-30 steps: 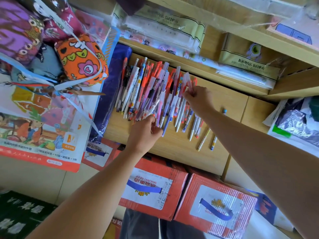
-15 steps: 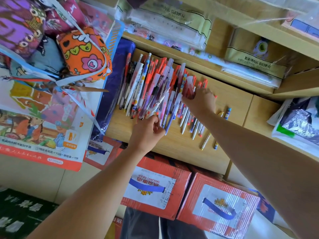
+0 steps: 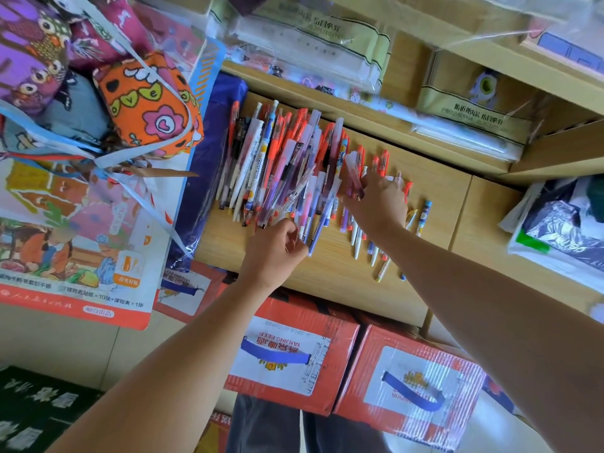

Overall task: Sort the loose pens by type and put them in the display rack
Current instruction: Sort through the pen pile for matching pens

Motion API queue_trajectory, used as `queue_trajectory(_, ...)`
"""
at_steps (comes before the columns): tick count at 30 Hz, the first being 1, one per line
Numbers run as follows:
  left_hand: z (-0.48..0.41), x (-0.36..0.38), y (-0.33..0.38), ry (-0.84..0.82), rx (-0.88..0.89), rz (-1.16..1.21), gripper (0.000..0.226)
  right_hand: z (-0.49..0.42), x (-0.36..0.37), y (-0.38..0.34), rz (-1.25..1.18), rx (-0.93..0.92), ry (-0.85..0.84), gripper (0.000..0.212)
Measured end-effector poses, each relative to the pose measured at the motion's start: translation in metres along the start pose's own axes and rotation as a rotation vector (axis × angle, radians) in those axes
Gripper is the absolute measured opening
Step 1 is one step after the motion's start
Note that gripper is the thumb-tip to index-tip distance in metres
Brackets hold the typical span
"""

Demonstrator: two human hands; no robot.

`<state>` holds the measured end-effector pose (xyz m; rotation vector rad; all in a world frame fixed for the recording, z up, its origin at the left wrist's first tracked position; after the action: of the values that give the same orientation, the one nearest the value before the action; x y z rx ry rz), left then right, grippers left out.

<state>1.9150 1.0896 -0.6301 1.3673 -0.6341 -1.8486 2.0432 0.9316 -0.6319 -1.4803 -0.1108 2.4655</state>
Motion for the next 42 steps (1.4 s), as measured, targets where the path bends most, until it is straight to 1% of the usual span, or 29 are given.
queue_trajectory(4,0.0,0.001,-0.001,0.001,0.003,0.009,0.008,-0.001,0.004,-0.002,0.049,-0.022,0.022,0.031)
queue_trajectory(9,-0.001,0.002,0.0,0.005,0.016,0.015,0.006,0.0,0.012,0.0,0.03,0.004,-0.02,0.028)
queue_trajectory(11,-0.001,0.001,0.0,0.007,0.02,0.01,0.006,-0.002,0.012,0.005,-0.049,0.059,-0.049,0.027)
queue_trajectory(12,-0.001,0.0,0.0,0.014,0.023,0.004,0.007,-0.003,0.01,0.008,-0.126,0.094,-0.055,0.028)
queue_trajectory(15,-0.001,-0.009,0.002,0.06,0.049,-0.012,0.014,-0.005,0.0,0.014,-0.382,0.172,-0.058,0.038)
queue_trajectory(16,-0.001,-0.013,0.003,0.076,0.06,-0.021,0.017,-0.006,-0.004,0.012,-0.431,0.171,-0.07,0.036)
queue_trajectory(18,-0.003,-0.023,0.005,0.109,0.063,-0.046,0.018,-0.009,-0.009,0.004,-0.482,0.147,-0.104,0.021)
queue_trajectory(20,-0.006,-0.033,0.007,0.133,0.039,-0.072,0.019,-0.013,-0.014,-0.01,-0.505,0.099,-0.113,0.018)
queue_trajectory(22,-0.009,-0.041,0.007,0.144,0.008,-0.092,0.019,-0.017,-0.015,-0.027,-0.462,0.03,-0.101,0.016)
queue_trajectory(24,-0.01,-0.045,0.003,0.152,-0.03,-0.086,0.022,-0.021,-0.011,-0.038,-0.361,-0.003,-0.071,0.015)
queue_trajectory(26,-0.012,-0.048,0.0,0.156,-0.055,-0.072,0.023,-0.025,-0.005,-0.038,-0.241,0.032,-0.044,0.019)
queue_trajectory(28,-0.012,-0.048,-0.004,0.158,-0.07,-0.068,0.021,-0.026,0.0,-0.032,-0.134,0.093,-0.016,0.028)
queue_trajectory(30,-0.011,-0.049,-0.008,0.156,-0.077,-0.063,0.021,-0.025,0.002,-0.028,-0.089,0.125,-0.001,0.037)
queue_trajectory(36,-0.011,-0.048,-0.012,0.138,-0.071,-0.057,0.024,-0.027,0.007,-0.035,-0.106,0.108,-0.031,0.039)
queue_trajectory(39,-0.012,-0.048,-0.01,0.13,-0.065,-0.045,0.018,-0.026,0.006,-0.034,-0.185,0.123,-0.061,0.036)
queue_trajectory(42,-0.012,-0.046,-0.005,0.101,-0.052,-0.031,0.011,-0.021,0.008,-0.028,-0.312,0.14,-0.144,0.037)
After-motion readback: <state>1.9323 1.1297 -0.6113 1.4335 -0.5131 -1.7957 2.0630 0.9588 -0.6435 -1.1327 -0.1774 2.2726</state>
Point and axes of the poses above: each hand's wrist, its own z-axis away from the middle knuckle, its own x-axis out of the palm, y = z × x, the point moved 10 cm from there along -z, towards the middle knuckle, and after that the axes turned 9 degrees about x, right-handed, at the moved point
